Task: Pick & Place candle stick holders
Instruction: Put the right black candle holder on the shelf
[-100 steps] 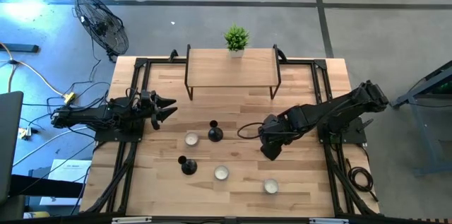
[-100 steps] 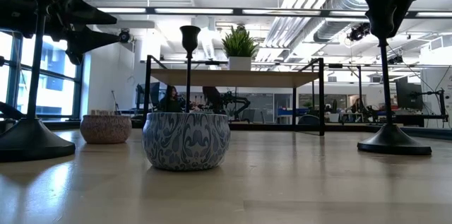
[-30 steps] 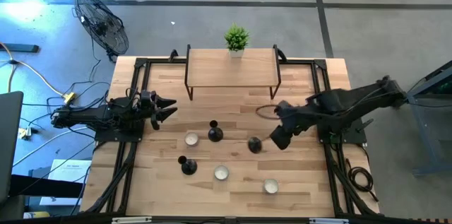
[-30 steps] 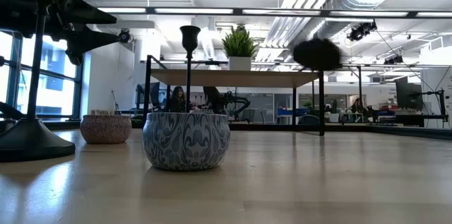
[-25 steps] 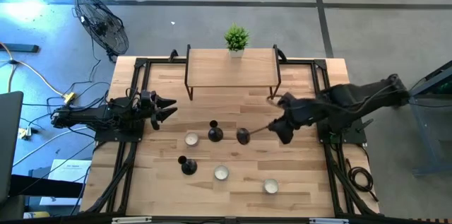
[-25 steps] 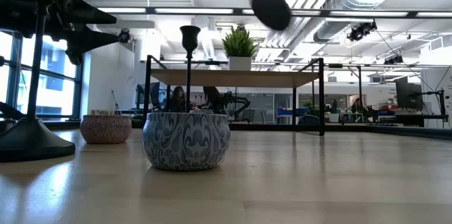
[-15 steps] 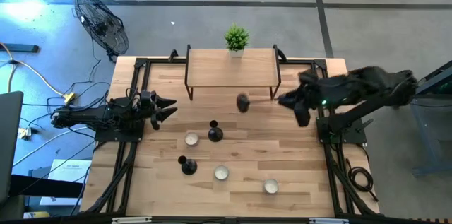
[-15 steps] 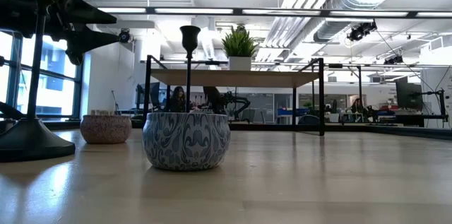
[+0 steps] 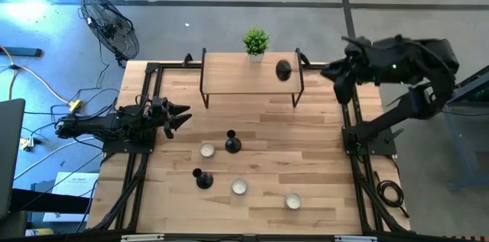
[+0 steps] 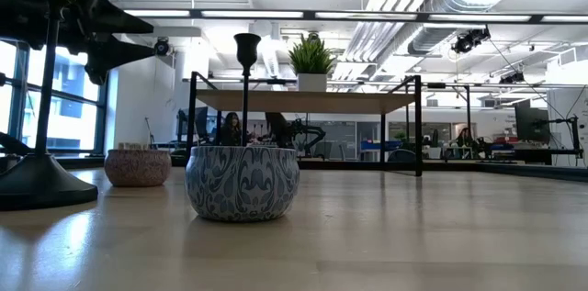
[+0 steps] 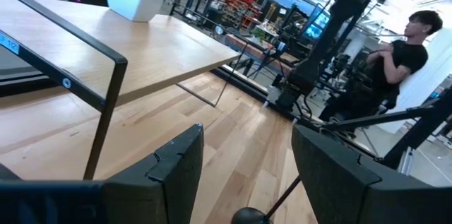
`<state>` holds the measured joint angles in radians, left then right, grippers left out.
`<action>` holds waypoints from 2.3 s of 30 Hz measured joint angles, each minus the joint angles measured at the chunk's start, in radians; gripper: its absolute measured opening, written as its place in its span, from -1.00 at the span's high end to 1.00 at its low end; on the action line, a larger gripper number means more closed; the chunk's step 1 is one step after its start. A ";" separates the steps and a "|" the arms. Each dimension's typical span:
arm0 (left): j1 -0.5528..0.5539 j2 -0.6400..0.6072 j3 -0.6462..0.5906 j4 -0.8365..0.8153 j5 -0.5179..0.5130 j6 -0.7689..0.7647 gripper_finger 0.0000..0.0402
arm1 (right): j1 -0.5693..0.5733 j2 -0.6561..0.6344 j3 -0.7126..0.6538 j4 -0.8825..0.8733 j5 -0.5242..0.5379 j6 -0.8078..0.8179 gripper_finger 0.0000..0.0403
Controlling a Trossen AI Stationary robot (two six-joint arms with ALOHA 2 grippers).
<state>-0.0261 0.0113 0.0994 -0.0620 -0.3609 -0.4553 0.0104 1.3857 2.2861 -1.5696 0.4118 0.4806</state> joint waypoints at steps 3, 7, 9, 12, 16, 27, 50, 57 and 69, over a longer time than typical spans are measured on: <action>0.000 0.000 0.000 0.003 -0.014 0.000 -0.06 | -0.095 0.027 0.040 0.002 -0.039 -0.081 0.39; 0.000 0.000 0.000 0.010 -0.032 0.002 -0.06 | -0.207 0.065 0.069 0.002 -0.072 -0.152 0.39; 0.000 0.000 0.000 0.010 -0.042 0.006 -0.06 | -0.264 0.084 0.061 -0.002 -0.109 -0.178 0.39; 0.000 0.000 0.000 0.010 -0.044 0.012 -0.06 | -0.348 0.121 0.045 -0.001 -0.138 -0.212 0.39; 0.000 0.000 0.000 0.009 -0.063 0.026 -0.06 | -0.444 0.178 0.039 -0.002 -0.171 -0.266 0.39; 0.000 0.000 0.000 0.006 -0.076 0.032 -0.06 | -0.577 0.331 0.039 -0.001 -0.295 -0.388 0.39; 0.000 0.000 0.000 -0.023 -0.074 0.028 -0.06 | -0.725 0.353 0.070 -0.002 -0.359 -0.493 0.39; 0.000 0.000 0.000 -0.014 -0.069 0.008 -0.06 | -0.811 0.390 0.062 -0.001 -0.400 -0.506 0.39; 0.000 0.000 0.000 -0.016 -0.056 0.005 -0.06 | -0.751 0.415 0.062 -0.001 -0.417 -0.504 0.39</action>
<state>-0.0261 0.0113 0.0994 -0.0784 -0.4168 -0.4503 -0.7409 1.8004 2.3478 -1.5710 -0.0047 -0.0235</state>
